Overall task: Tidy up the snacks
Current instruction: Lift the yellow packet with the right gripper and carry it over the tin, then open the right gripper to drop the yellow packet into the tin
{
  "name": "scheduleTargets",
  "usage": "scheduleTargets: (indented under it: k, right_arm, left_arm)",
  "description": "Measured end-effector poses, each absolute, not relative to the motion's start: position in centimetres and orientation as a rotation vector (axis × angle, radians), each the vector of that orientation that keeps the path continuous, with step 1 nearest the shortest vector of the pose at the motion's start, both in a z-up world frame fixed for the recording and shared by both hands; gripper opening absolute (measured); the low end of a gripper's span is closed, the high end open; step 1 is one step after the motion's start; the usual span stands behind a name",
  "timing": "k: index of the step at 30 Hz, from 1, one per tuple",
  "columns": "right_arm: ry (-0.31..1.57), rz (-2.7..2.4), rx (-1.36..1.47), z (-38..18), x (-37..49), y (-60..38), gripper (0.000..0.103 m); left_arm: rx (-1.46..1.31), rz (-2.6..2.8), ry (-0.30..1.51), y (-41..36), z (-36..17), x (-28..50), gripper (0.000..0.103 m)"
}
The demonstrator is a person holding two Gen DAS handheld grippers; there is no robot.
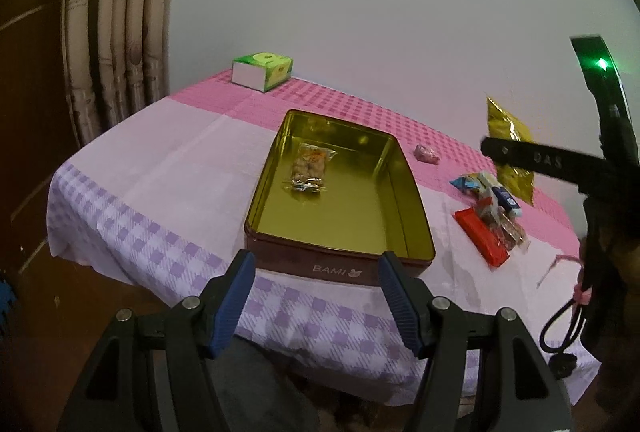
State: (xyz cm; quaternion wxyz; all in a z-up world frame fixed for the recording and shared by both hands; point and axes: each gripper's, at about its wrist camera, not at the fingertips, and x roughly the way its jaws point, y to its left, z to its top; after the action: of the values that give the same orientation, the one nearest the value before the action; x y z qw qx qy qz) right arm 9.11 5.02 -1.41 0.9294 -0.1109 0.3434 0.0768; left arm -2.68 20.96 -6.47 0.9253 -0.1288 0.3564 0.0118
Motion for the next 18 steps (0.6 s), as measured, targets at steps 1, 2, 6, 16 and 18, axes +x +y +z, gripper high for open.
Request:
scheduleTargets:
  k: [1, 2, 6, 16, 18]
  right_arm:
    - [0.7, 0.163, -0.238, -1.2, 9.3, 5.6, 0.056]
    - [0.697, 0.168, -0.249, -1.1, 9.6, 6.3, 0.056]
    - [0.713, 0.199, -0.274, -1.4, 10.8, 9.3, 0.056]
    - [0.848, 0.291, -0.296, -7.2, 12.3, 14.3, 0.055]
    - [0.863, 0.301, -0.285, -7.8, 12.5, 14.3, 0.055]
  left_arm:
    - [-0.269, 0.025, 0.734, 21.1, -6.5, -2.7, 0.065]
    - [-0.274, 0.023, 0.735, 21.3, -6.5, -2.7, 0.065]
    - [-0.282, 0.021, 0.734, 21.6, -6.4, -2.9, 0.065]
    - [-0.33, 0.063, 0.761, 22.8, -6.9, -2.3, 0.065]
    - [-0.354, 0.073, 0.772, 23.3, -7.2, -2.3, 0.065]
